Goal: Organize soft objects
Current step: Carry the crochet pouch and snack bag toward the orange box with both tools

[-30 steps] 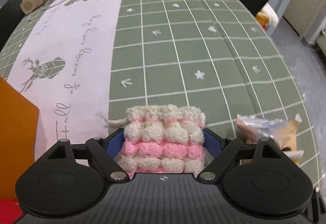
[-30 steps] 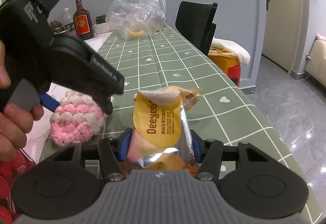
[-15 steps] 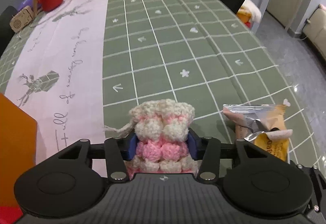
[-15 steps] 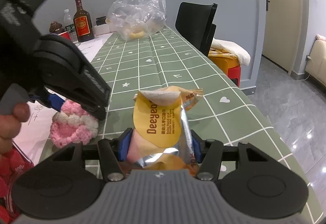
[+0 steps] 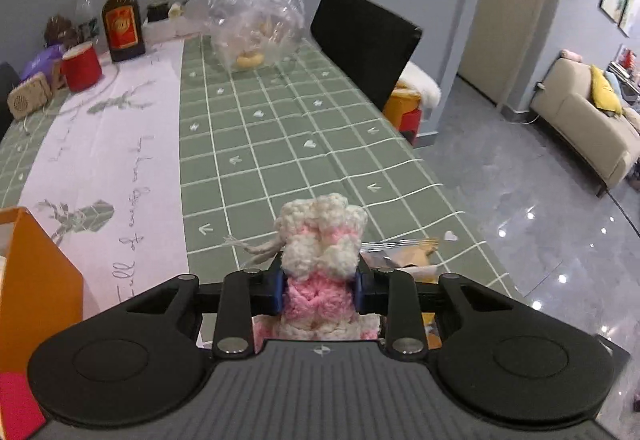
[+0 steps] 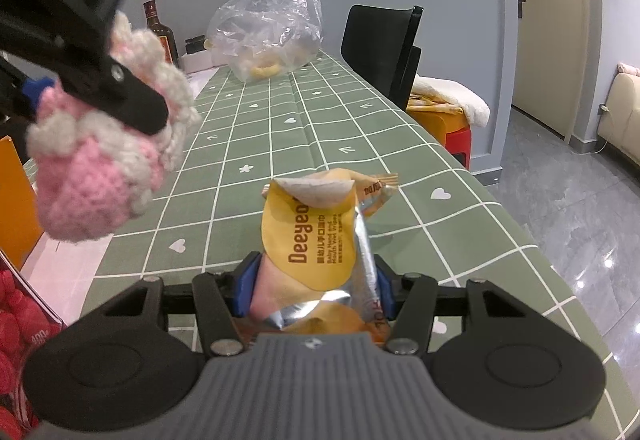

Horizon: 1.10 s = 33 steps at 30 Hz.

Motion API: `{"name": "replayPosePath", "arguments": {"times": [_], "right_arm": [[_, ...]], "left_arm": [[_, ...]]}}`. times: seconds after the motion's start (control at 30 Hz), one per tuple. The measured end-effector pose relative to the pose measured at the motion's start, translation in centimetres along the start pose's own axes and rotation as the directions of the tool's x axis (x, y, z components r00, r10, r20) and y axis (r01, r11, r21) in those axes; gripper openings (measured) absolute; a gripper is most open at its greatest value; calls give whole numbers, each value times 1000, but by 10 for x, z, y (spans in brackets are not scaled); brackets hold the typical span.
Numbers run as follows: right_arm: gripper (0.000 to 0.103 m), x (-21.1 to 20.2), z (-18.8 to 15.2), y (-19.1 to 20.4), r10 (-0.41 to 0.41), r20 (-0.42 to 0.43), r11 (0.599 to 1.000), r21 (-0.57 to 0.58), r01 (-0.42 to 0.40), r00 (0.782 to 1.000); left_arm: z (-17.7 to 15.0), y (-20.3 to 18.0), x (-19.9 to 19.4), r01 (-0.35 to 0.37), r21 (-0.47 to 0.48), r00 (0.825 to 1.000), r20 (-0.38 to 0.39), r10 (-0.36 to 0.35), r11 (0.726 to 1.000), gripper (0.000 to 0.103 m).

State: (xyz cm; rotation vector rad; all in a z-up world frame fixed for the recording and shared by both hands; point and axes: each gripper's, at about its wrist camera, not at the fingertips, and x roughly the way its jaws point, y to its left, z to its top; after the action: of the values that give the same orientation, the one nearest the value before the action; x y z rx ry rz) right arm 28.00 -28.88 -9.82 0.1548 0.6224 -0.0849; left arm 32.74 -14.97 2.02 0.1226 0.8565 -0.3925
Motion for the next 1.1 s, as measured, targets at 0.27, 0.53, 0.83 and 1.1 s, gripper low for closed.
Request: {"name": "replayPosePath", "arguments": {"times": [0.27, 0.53, 0.83, 1.1], "right_arm": [[56, -2, -2, -4, 26, 9, 1000, 6, -26, 1000], [55, -3, -3, -16, 69, 20, 996, 63, -70, 997], [55, -3, -2, -16, 71, 22, 995, 70, -73, 997], [55, -3, -3, -16, 61, 19, 996, 58, -62, 998]], "left_arm": [[-12, 2, -49, 83, -7, 993, 85, -83, 996, 34], [-40, 46, -147, 93, -70, 943, 327, -66, 993, 35], [-75, 99, -216, 64, -142, 883, 469, 11, 988, 35], [-102, 141, -253, 29, -179, 809, 583, 83, 983, 35]]}}
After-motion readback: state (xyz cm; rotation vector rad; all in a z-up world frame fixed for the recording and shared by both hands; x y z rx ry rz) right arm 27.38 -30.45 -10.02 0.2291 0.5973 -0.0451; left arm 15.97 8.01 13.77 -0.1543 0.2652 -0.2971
